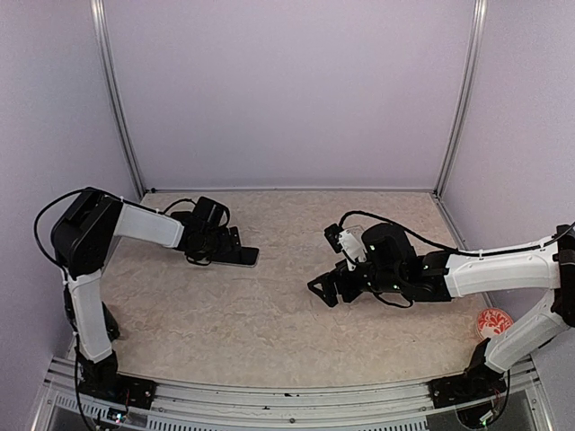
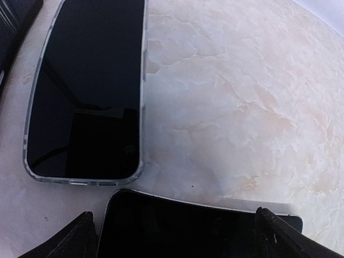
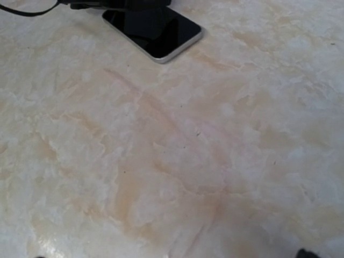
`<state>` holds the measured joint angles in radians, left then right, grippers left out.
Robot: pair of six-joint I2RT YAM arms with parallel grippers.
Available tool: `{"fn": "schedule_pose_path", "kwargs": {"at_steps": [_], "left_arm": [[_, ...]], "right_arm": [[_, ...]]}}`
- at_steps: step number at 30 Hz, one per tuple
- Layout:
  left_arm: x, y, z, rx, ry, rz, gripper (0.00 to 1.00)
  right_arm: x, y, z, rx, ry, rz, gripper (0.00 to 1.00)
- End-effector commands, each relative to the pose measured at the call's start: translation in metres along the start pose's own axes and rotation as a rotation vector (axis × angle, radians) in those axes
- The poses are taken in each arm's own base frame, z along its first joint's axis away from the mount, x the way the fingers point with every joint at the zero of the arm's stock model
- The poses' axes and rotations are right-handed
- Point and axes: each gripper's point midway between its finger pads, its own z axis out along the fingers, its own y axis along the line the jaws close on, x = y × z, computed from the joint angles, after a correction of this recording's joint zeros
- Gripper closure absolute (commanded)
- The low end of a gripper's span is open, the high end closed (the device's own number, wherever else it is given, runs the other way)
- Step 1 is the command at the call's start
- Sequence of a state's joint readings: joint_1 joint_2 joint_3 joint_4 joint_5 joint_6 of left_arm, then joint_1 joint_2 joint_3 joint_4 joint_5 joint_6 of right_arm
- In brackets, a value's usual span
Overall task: Put the phone into the phone case
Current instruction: Move the phone to the corner of the board.
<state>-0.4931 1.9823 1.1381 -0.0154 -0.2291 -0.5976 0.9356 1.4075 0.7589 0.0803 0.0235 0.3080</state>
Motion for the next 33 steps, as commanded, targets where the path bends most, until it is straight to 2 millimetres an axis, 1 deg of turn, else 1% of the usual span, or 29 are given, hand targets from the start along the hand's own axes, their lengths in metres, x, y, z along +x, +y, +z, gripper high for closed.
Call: {"fn": "schedule_pose_path", "kwargs": {"at_steps": [1, 4, 9, 15, 18, 21, 24, 29, 33], "left_arm": [[0.034, -0.009, 0.009, 0.002, 0.113, 0.024, 0.01], [0.032, -0.021, 0.011, 0.017, 0.111, 0.035, 0.01], [0.034, -0.034, 0.019, 0.028, 0.112, 0.047, 0.01], [0.019, -0.047, 0.029, 0.035, 0.083, 0.057, 0.01], [0.017, -0.057, 0.037, 0.054, 0.09, 0.067, 0.01], [0.021, -0.066, 0.043, 0.081, 0.106, 0.071, 0.01], [0.027, -0.079, 0.045, 0.127, 0.122, 0.076, 0.01], [0.034, -0.104, 0.037, 0.197, 0.131, 0.11, 0.01], [0.045, -0.12, 0.034, 0.248, 0.16, 0.133, 0.01]], "right_arm": [[-0.009, 0.0, 0.0, 0.001, -0.02, 0.004, 0.0], [-0.01, 0.0, 0.001, -0.002, -0.023, 0.006, 0.0], [-0.009, 0.0, -0.001, -0.003, -0.023, 0.009, 0.0], [-0.005, -0.002, -0.003, 0.006, -0.021, 0.009, 0.0], [-0.004, -0.004, -0.004, 0.015, -0.022, 0.009, 0.0], [-0.003, -0.006, -0.003, 0.021, -0.019, 0.009, 0.0], [-0.003, -0.006, -0.003, 0.023, -0.017, 0.01, 0.0], [-0.005, -0.009, -0.003, 0.031, -0.02, 0.007, 0.0], [-0.007, -0.012, -0.004, 0.035, -0.024, 0.01, 0.0]]}}
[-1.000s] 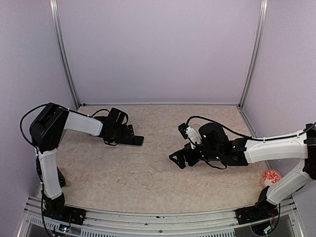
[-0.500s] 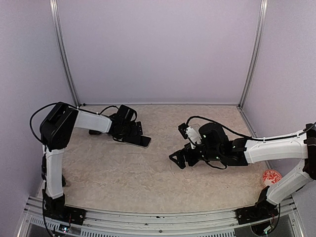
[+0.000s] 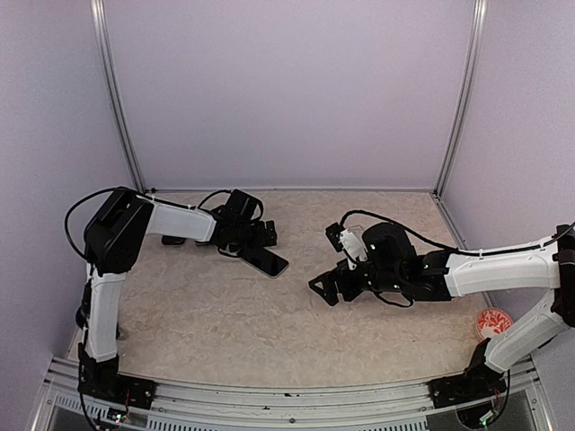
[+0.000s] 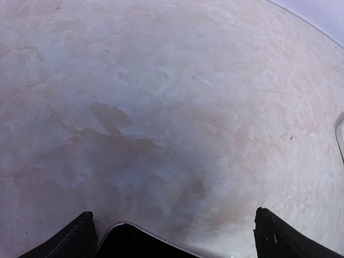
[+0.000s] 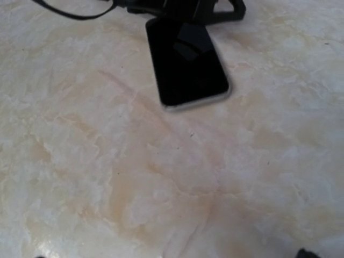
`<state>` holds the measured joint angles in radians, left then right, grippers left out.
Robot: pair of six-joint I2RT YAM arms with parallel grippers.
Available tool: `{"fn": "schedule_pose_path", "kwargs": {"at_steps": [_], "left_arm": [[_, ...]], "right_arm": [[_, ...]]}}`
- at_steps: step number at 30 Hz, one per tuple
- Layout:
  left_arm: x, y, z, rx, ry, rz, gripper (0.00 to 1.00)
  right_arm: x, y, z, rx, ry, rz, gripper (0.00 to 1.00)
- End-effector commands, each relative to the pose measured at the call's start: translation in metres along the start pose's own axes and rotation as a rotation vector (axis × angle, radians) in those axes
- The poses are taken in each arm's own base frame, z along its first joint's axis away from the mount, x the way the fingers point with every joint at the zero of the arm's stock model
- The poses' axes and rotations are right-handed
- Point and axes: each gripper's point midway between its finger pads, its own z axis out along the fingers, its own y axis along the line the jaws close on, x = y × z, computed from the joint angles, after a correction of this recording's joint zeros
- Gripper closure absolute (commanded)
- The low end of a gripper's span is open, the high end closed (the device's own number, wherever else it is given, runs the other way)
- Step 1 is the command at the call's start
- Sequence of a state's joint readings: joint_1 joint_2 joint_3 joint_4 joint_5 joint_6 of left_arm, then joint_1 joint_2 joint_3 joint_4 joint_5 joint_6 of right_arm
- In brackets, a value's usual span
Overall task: Put the phone into the phone case
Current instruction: Move the phone to the corner of the board.
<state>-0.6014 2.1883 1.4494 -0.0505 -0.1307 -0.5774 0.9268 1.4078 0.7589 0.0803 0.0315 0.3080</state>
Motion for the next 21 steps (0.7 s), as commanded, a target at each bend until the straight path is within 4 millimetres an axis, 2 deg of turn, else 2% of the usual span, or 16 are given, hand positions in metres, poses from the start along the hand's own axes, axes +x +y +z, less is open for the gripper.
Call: {"fn": "schedule_pose_path", "kwargs": {"at_steps": [1, 12, 14, 16, 19, 20, 21], "left_arm": [[0.047, -0.022, 0.013, 0.083, 0.142, 0.04, 0.01], [0.072, -0.087, 0.018, 0.266, 0.189, 0.108, 0.01], [0.069, -0.092, 0.017, 0.282, 0.175, 0.102, 0.01], [0.064, -0.089, 0.015, 0.262, 0.151, 0.096, 0.01], [0.04, -0.083, 0.001, 0.222, 0.065, 0.078, 0.01], [0.031, -0.074, -0.002, 0.186, 0.031, 0.068, 0.01], [0.02, -0.073, -0.012, 0.181, 0.002, 0.056, 0.01]], "right_arm": [[-0.006, -0.007, -0.004, 0.02, -0.022, 0.006, 0.0], [-0.004, -0.008, -0.005, -0.002, -0.023, 0.027, 0.0], [-0.004, -0.009, -0.007, -0.003, -0.028, 0.028, 0.0], [-0.005, -0.01, -0.01, -0.002, -0.033, 0.029, 0.0], [-0.005, -0.011, -0.013, -0.001, -0.037, 0.031, 0.0], [-0.004, -0.012, -0.014, 0.0, -0.037, 0.031, 0.0], [-0.004, -0.013, -0.014, 0.002, -0.035, 0.032, 0.0]]}}
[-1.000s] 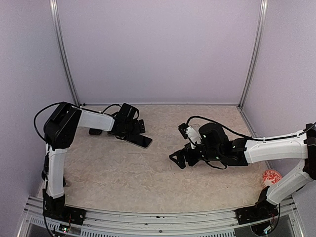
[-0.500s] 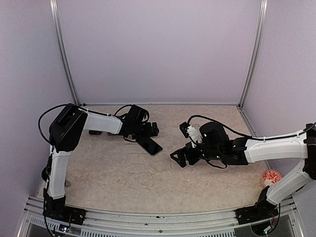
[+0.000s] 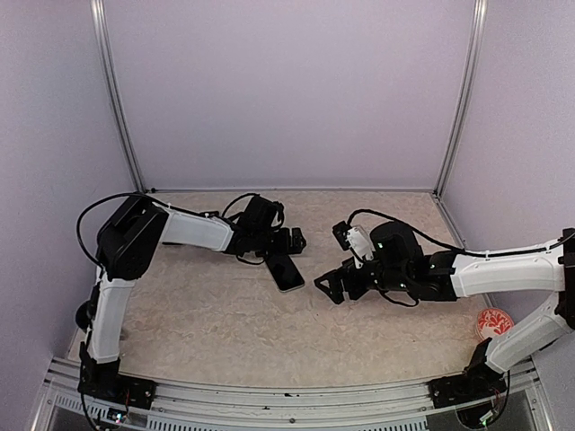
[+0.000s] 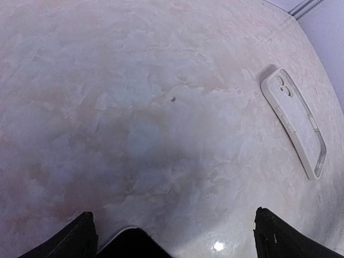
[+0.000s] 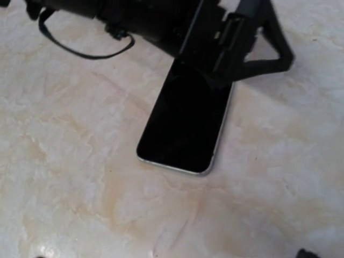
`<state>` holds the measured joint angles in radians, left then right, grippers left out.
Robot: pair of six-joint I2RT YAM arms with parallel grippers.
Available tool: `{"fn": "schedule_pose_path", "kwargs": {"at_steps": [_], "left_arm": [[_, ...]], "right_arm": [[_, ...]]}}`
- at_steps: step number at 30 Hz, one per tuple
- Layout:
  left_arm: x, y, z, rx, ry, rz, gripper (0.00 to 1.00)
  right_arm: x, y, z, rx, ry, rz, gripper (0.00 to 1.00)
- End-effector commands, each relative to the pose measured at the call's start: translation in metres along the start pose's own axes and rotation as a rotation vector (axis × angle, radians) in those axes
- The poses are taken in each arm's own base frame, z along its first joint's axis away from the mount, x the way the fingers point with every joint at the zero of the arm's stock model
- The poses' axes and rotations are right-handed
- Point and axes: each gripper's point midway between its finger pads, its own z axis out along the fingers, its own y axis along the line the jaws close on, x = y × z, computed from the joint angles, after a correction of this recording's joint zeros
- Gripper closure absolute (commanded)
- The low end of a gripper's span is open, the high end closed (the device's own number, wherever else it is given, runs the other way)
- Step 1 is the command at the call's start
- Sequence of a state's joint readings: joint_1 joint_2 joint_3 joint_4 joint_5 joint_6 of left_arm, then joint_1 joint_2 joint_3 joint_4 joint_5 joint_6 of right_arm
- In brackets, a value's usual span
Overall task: Put the phone into the phone case
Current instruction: Move the phone to the corner of the board.
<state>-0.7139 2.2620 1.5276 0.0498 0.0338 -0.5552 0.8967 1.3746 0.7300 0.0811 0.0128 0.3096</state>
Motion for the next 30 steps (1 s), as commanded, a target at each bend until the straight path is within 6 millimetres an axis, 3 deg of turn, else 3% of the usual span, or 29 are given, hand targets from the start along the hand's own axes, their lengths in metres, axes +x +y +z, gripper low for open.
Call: {"fn": "schedule_pose_path", "kwargs": {"at_steps": [1, 5, 7, 10, 13, 18, 30], "left_arm": [[-0.016, 0.019, -0.03, -0.094, -0.06, -0.043, 0.01], [-0.023, 0.023, -0.059, -0.13, -0.092, -0.072, 0.01], [-0.017, 0.023, -0.069, -0.133, -0.086, -0.087, 0.01], [0.01, 0.027, -0.074, -0.148, -0.022, -0.097, 0.01], [0.034, 0.033, -0.073, -0.159, 0.023, -0.107, 0.01], [0.056, 0.034, -0.069, -0.15, 0.069, -0.124, 0.01], [0.052, -0.001, -0.049, -0.077, 0.084, -0.096, 0.01]], "right_arm": [[-0.005, -0.003, -0.007, -0.005, -0.029, 0.015, 0.0], [-0.004, -0.005, -0.005, -0.001, -0.026, 0.018, 0.0], [-0.004, -0.006, -0.004, 0.001, -0.027, 0.019, 0.0], [-0.005, -0.005, -0.001, -0.01, -0.025, 0.017, 0.0], [-0.007, 0.001, 0.001, -0.062, -0.02, 0.028, 0.0], [-0.011, 0.004, 0.004, -0.106, -0.013, 0.046, 0.0], [-0.026, -0.008, -0.014, -0.051, -0.057, 0.047, 0.0]]}}
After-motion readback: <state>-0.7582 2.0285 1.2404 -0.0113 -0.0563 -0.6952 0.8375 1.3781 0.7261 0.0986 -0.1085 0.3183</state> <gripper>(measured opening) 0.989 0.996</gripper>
